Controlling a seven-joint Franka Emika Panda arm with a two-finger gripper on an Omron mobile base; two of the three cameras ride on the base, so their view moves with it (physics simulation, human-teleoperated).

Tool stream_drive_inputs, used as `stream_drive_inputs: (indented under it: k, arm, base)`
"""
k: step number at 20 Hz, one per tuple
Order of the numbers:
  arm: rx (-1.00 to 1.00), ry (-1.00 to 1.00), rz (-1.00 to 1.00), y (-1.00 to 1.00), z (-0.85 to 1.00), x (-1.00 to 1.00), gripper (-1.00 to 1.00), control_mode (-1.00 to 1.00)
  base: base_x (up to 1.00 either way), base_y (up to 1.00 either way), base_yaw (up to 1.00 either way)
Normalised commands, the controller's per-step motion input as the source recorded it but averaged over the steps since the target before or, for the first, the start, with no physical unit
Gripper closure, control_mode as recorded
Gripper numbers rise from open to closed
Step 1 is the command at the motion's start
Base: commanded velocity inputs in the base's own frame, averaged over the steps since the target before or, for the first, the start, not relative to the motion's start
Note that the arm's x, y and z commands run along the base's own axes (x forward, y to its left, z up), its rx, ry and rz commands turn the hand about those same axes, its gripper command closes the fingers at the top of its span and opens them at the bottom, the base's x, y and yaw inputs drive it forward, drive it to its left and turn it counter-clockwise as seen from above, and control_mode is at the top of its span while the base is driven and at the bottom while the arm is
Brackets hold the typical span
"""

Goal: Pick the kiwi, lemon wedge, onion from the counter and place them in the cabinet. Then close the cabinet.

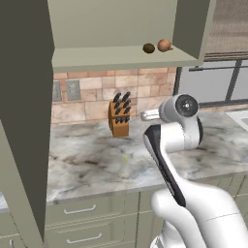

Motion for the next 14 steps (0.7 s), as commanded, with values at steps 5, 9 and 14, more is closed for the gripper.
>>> stream_drive_inputs:
  k: [5, 9, 14]
  arm:
    - [0.16, 0.58, 0.00, 0.00, -0.96, -0.23, -1.00, -1.00]
    - [0.20, 0.40, 0.00, 0.02, -0.99, -0.02, -1.00, -1.00]
    - [0.12, 0.24, 0.00, 0.20, -0.55, 0.12, -1.00, -1.00]
  base:
    - [0.00, 0.00, 0.00]
    - [0.00, 0.00, 0.00]
    - [0.00, 0.00, 0.00]
